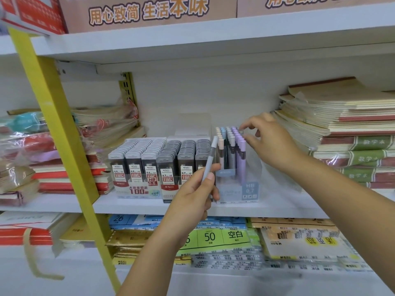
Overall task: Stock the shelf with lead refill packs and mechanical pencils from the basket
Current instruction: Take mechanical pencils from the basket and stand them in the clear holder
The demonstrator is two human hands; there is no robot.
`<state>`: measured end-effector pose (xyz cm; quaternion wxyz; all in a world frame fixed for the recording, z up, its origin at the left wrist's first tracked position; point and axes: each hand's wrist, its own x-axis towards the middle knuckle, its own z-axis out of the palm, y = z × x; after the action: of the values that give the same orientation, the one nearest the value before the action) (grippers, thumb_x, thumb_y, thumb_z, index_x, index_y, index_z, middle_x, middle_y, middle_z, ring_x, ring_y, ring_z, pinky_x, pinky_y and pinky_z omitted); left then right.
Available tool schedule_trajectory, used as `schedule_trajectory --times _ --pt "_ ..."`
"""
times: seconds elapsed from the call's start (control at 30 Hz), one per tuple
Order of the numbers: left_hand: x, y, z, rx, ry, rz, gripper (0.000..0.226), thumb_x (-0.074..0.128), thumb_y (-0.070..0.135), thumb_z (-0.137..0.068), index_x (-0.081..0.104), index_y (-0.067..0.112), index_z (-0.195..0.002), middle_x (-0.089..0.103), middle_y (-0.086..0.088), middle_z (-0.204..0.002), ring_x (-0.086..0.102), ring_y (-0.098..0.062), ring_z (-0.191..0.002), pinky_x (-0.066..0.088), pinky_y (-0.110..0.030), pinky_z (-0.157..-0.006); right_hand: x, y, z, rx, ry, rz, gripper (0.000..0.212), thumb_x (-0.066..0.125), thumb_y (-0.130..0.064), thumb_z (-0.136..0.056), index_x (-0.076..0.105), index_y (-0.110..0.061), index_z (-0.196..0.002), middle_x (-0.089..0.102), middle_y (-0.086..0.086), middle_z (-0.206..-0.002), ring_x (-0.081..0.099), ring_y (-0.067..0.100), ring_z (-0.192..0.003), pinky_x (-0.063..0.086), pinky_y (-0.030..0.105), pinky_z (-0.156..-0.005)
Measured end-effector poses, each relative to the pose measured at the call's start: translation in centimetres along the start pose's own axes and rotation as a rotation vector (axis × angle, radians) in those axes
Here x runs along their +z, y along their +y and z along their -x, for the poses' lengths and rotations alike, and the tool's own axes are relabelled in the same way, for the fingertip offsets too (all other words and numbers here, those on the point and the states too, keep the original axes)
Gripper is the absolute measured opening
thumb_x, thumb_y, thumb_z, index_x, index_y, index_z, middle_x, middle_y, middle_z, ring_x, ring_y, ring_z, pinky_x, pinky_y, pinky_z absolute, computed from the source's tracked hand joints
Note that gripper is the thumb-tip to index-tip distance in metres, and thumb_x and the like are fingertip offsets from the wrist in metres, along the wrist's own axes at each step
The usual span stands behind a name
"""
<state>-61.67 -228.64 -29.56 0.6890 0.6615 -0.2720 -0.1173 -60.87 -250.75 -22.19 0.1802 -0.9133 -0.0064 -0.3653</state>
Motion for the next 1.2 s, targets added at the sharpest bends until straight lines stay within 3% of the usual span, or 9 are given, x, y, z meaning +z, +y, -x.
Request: schedule_trajectory --times 0.13,0.3,0.43,0.57,0.67,0.77,0.87,1.07,1.2 --pt "-0.1 0.3 0.2 0.025 -0.024 0.032 0.028 0.044 0.038 -0.105 0.065 0.053 -0.115 0.058 0.009 -0.069 0.034 -0.005 -0.051 0.030 -0.018 -0.046 -2.2 -3.0 2.4 -0.024 0.248 -0.272 0.017 0.057 -0.020 -0.095 0.066 -0.025 -0.109 0.063 -0.013 -0.091 0.057 0.003 -0.079 0.042 0.009 -0.069" --pt "0.5 0.5 0.3 0.068 -0.085 0.009 0.029 0.044 0.035 -0.106 0.065 0.048 -0.119 0.055 0.010 -0.068 0.033 -0.006 -0.052 0.031 -0.018 -0.047 -2.2 -7.0 4.5 0.075 -0.140 -0.652 0.028 0.065 -0.019 -0.091 0.062 -0.026 -0.117 0.074 -0.002 -0.083 0.067 0.011 -0.068 0.052 0.021 -0.060" --pt "1.0 0.3 0.2 0.161 0.055 -0.180 0.020 0.054 0.034 -0.102 0.068 0.044 -0.112 0.058 0.017 -0.073 0.049 -0.006 -0.063 0.044 -0.018 -0.055 -2.8 -7.2 4.7 0.105 -0.019 -0.807 0.021 0.061 -0.007 -0.092 0.062 -0.020 -0.108 0.075 0.004 -0.083 0.068 0.012 -0.068 0.052 0.021 -0.055" --pt "0.6 -0.2 -0.1 0.527 0.437 -0.823 0.031 0.067 0.025 -0.094 0.067 0.027 -0.125 0.057 0.018 -0.103 0.053 -0.007 -0.099 0.039 -0.014 -0.086 -5.3 -5.8 3.7 -0.044 0.231 -0.647 0.021 0.059 -0.010 -0.094 0.055 -0.026 -0.108 0.071 0.000 -0.085 0.070 0.012 -0.080 0.053 0.019 -0.063" --pt "0.5 -0.9 -0.5 0.699 0.491 -1.064 0.037 0.071 0.019 -0.090 0.067 0.016 -0.127 0.064 0.000 -0.122 0.053 -0.020 -0.119 0.039 -0.032 -0.102 -5.4 -5.3 3.4 -0.144 0.209 -0.376 0.021 0.062 -0.014 -0.093 0.058 -0.022 -0.111 0.067 -0.004 -0.085 0.066 0.011 -0.081 0.053 0.021 -0.070" --pt "0.8 -2.0 -0.8 0.706 0.473 -1.133 0.039 0.071 0.019 -0.091 0.065 0.016 -0.130 0.062 -0.003 -0.136 0.048 -0.025 -0.133 0.036 -0.043 -0.110 -4.2 -5.4 3.5 -0.224 0.115 -0.168 0.020 0.064 -0.016 -0.092 0.061 -0.022 -0.111 0.062 -0.013 -0.082 0.060 0.005 -0.074 0.046 0.013 -0.067" --pt "0.7 -2.8 -0.9 0.722 0.451 -1.163 0.040 0.072 0.019 -0.091 0.065 0.015 -0.131 0.060 -0.004 -0.141 0.045 -0.025 -0.136 0.036 -0.045 -0.111 -2.8 -5.1 3.8 -0.234 -0.010 -0.060 0.021 0.063 -0.018 -0.093 0.062 -0.021 -0.114 0.062 -0.008 -0.084 0.054 -0.002 -0.072 0.039 0.006 -0.065" --pt "0.4 -3.2 -0.8 0.709 0.411 -1.182 0.044 0.070 0.020 -0.092 0.061 0.016 -0.135 0.055 -0.004 -0.146 0.043 -0.025 -0.140 0.030 -0.041 -0.114 -2.3 -4.9 3.9 -0.165 -0.043 -0.156 0.020 0.063 -0.019 -0.093 0.058 -0.032 -0.107 0.068 -0.011 -0.085 0.059 -0.005 -0.080 0.039 0.003 -0.065" --pt "0.4 -3.2 -0.7 0.704 0.402 -1.174 0.045 0.070 0.020 -0.092 0.061 0.016 -0.136 0.055 -0.003 -0.147 0.041 -0.024 -0.142 0.034 -0.043 -0.114 -2.3 -4.7 3.6 -0.157 -0.039 -0.139 0.025 0.063 -0.024 -0.092 0.046 -0.038 -0.105 0.069 -0.009 -0.076 0.058 0.002 -0.072 0.041 0.009 -0.060"
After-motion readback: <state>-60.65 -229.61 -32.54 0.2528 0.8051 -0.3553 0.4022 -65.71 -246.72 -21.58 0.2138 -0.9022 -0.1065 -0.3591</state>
